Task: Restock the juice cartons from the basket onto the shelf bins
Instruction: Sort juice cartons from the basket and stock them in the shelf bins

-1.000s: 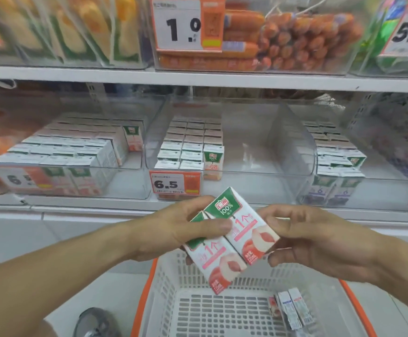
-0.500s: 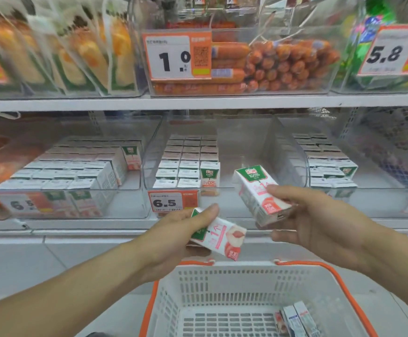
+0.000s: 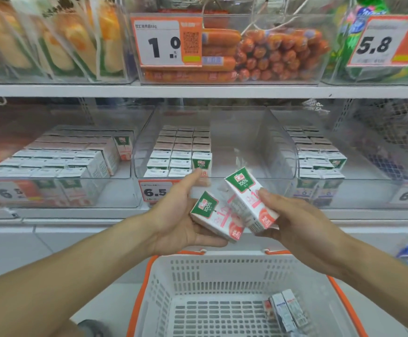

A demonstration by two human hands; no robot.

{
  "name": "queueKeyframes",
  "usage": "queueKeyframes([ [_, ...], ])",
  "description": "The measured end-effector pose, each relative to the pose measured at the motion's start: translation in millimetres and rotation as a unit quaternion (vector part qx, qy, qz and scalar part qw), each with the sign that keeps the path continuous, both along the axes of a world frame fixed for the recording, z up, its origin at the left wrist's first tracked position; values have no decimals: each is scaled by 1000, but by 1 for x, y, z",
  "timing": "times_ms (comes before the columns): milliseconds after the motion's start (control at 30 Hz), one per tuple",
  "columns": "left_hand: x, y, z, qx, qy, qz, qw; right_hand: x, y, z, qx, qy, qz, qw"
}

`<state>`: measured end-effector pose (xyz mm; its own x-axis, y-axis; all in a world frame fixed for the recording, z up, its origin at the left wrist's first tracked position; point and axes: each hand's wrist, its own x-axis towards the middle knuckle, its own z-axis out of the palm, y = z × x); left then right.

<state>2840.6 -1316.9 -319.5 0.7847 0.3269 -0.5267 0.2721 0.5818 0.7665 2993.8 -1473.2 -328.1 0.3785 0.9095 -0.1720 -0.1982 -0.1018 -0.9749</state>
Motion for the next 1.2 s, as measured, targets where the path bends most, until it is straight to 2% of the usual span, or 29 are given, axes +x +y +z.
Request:
queueKeyframes([
  [133, -1, -5, -1, 19, 2, -61, 998, -3, 3, -9, -5, -38, 52, 998],
  [200, -1, -10, -1, 59, 2, -70, 996, -6, 5, -9, -8, -45, 60, 997],
  [333, -2, -16, -3, 146, 4, -56, 988, -12, 6, -11, -2, -65, 51, 997],
  [433, -2, -18, -4, 162, 3, -1, 987, -14, 6, -13, 18, -76, 79, 994],
  [533, 1, -21, -7, 151, 0, 70, 986, -17, 11, -9, 37, -126, 108, 985],
  [600, 2, -23, -8, 156, -6, 76, 985, -19, 15, -11, 56, -185, 88, 977],
  [700, -3, -19, -1, 174, -8, 27, 984, -20, 18, -14, 70, -280, 73, 954],
  [767, -14, -10, 10, 219, -16, -26, 975, -20, 17, -11, 74, -297, 108, 946],
  [833, -30, 4, 25, 320, -22, -45, 946, -19, 17, -4, 68, -281, 150, 945],
  [867, -40, 11, 33, 387, -17, -40, 921, -17, 19, 0, 68, -287, 150, 944],
  [933, -61, 23, 50, 509, -12, -25, 860, -14, 32, 5, 81, -364, 100, 922],
  [967, -72, 29, 56, 552, -14, -11, 833, -13, 43, 6, 95, -417, 66, 902],
  [1033, -89, 44, 64, 620, -11, 33, 784, -12, 73, 9, 118, -534, 23, 837],
  [1100, -101, 64, 66, 665, -4, 80, 743, -12, 106, 11, 108, -627, 44, 770],
  [1200, -111, 101, 63, 679, 4, 121, 724, -10, 154, 10, 32, -701, 115, 703],
])
